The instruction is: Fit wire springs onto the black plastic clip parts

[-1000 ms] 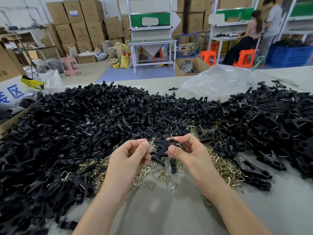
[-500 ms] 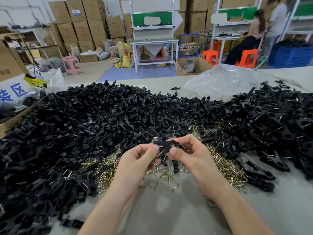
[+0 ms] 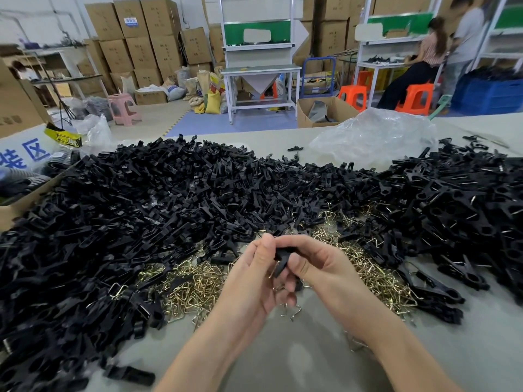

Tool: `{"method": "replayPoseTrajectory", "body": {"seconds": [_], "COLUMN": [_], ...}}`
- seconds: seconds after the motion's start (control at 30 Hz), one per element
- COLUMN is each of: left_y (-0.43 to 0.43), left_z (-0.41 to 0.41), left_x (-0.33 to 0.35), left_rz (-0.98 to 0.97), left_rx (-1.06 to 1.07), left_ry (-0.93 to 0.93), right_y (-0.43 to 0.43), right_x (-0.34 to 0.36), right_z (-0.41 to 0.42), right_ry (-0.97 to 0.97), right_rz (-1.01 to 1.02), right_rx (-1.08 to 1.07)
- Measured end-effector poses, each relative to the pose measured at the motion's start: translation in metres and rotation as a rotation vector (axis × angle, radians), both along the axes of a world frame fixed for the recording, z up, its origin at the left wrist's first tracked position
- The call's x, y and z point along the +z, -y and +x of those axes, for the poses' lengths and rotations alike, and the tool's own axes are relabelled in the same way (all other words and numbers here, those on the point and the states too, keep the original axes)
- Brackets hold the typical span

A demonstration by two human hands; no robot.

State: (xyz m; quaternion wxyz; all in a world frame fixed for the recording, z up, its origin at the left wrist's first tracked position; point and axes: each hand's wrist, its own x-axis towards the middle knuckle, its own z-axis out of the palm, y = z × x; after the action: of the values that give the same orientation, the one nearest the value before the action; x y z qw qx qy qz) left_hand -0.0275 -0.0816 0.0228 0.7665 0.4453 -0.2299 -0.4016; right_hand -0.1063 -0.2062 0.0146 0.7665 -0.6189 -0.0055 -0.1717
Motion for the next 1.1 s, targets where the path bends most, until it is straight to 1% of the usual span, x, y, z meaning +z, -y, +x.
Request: {"method": "replayPoseTrajectory", "body": {"seconds": [0.1,0.2,0.27,0.4,0.53,0.6,0.77,0.97,1.1], "left_y": [0.001,0.001,0.001,-0.001,-0.005,-0.006,-0.006,-0.007,-0.008], "left_z": [-0.001,0.001,0.004,0.010,0.010,0.010,0.013,0.016,0.015], "left_x": [0.001,0.001,0.001,0.003,0.001,0.000,0.001,-0.001,-0.002], "left_rz": [0.057,0.115,0.112,0.074,-0.034,-0.057,-0.022,-0.032,-0.050], "left_rx": [0.059,0.083,0.077,0.071,0.011,-0.010,0.009,0.016,0.027], "left_ry": [-0.025,-0.032,-0.056,-0.110,-0.103,-0.103,-0.113,-0.071,-0.064], "right_y": [-0.006,-0.006,-0.003,0.004,0.007,0.008,0.005,0.006,0.007], "right_x": [-0.002,-0.004,-0.004,0.000,0.000,0.000,-0.001,-0.002,-0.002], "right_z": [0.001,0.003,0.003,0.000,-0.001,-0.002,-0.002,-0.002,-0.001], "right_ry": [-0.026,-0.077,-0.064,-0.046,-0.040,-0.037,-0.076,-0.060,-0.041], "right_rz": [-0.077,-0.233,-0.339,-0.405,-0.353,-0.317,-0.242,-0.297,-0.223], "right_rx": [-0.005,-0.091,-0.156,-0.254,-0.283,-0.283,-0.252,-0.266,-0.230]}}
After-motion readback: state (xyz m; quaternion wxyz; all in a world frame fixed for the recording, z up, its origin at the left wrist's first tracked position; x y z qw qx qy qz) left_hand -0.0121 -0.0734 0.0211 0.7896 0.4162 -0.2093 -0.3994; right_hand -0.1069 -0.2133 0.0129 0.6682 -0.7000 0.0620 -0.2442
